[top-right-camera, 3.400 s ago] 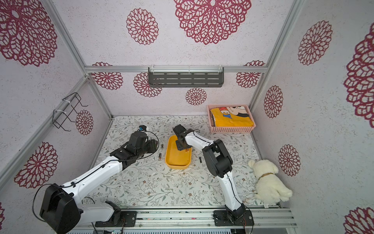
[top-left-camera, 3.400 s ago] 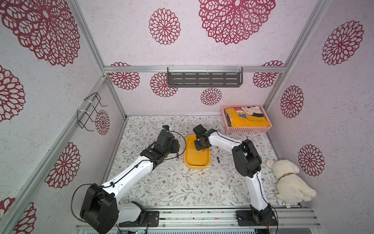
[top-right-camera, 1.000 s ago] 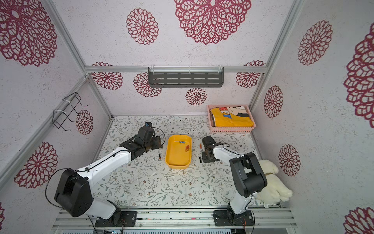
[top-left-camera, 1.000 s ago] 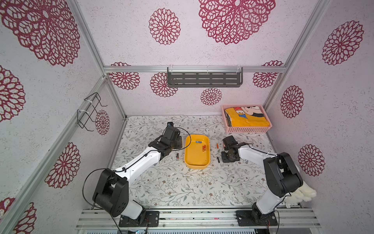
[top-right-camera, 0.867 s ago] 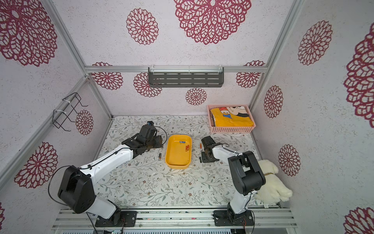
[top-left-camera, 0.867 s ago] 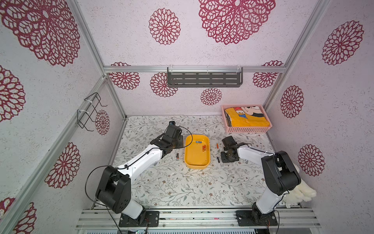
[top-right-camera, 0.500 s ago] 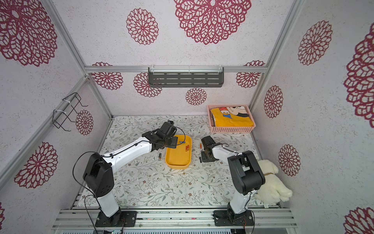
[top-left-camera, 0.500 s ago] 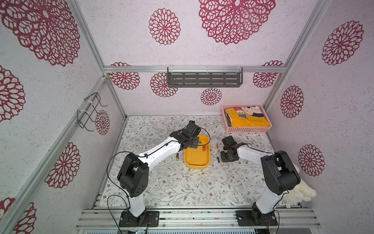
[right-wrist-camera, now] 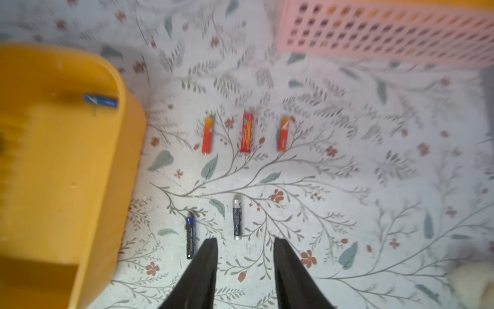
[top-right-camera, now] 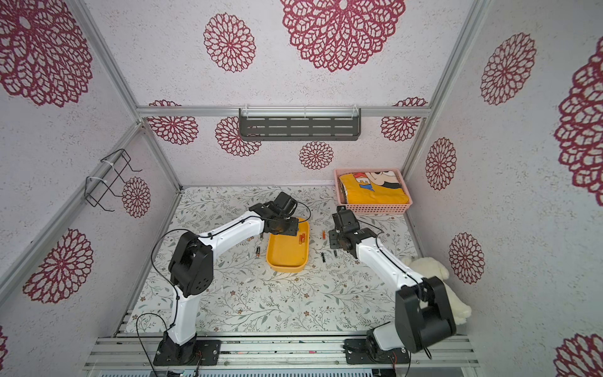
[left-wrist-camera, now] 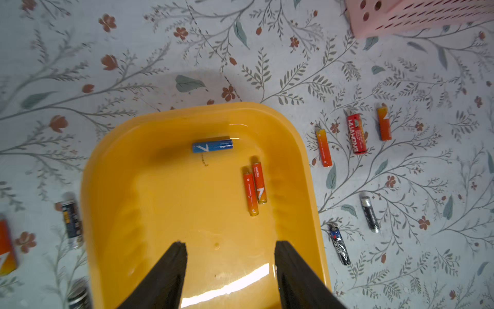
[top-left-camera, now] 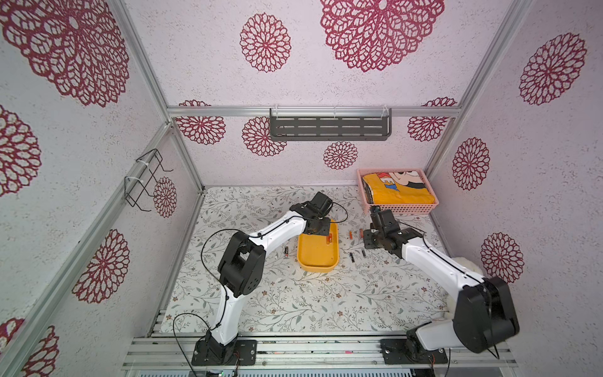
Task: Take the batteries out of the storage box
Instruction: Pick up the battery from the storage box.
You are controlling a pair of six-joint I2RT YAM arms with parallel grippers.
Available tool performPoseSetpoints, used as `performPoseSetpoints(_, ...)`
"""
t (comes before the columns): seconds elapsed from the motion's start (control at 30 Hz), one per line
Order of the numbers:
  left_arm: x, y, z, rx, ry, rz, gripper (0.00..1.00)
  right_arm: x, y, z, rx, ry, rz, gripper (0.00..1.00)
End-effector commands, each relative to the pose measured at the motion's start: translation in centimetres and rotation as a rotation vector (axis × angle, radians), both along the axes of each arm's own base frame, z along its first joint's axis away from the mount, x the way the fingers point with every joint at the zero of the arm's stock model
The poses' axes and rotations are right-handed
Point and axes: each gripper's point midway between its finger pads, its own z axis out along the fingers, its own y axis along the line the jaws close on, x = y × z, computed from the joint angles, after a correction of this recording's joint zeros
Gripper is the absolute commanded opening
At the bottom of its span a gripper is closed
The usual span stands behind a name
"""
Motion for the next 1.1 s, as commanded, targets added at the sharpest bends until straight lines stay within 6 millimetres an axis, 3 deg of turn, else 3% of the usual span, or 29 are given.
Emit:
performPoseSetpoints(0.0,-0.2,-0.4,-1.4,-0.015,0.076,0.018,0.53,0.2,-1.1,2.8,0.019,-0.146,-0.042,0.44)
performPoseSetpoints(0.1,0.2,-0.6,-2.1,-0.001,0.079,0.019,0.51,-0.2,-1.2,3.6,0.052,-0.205,-0.041,0.46)
performPoseSetpoints(0.43,0.5,-1.0,-4.2,0.032,0.112,-0.004,0.50,-0.4,-1.3,1.2,0.039,-0.166,-0.046,0.48)
performPoseSetpoints(1.07,0.7,-2.0,-7.3,0.102,0.146,-0.039,0.45,-0.8,-1.5,0.4,0.034,-0.172,-0.045,0.50)
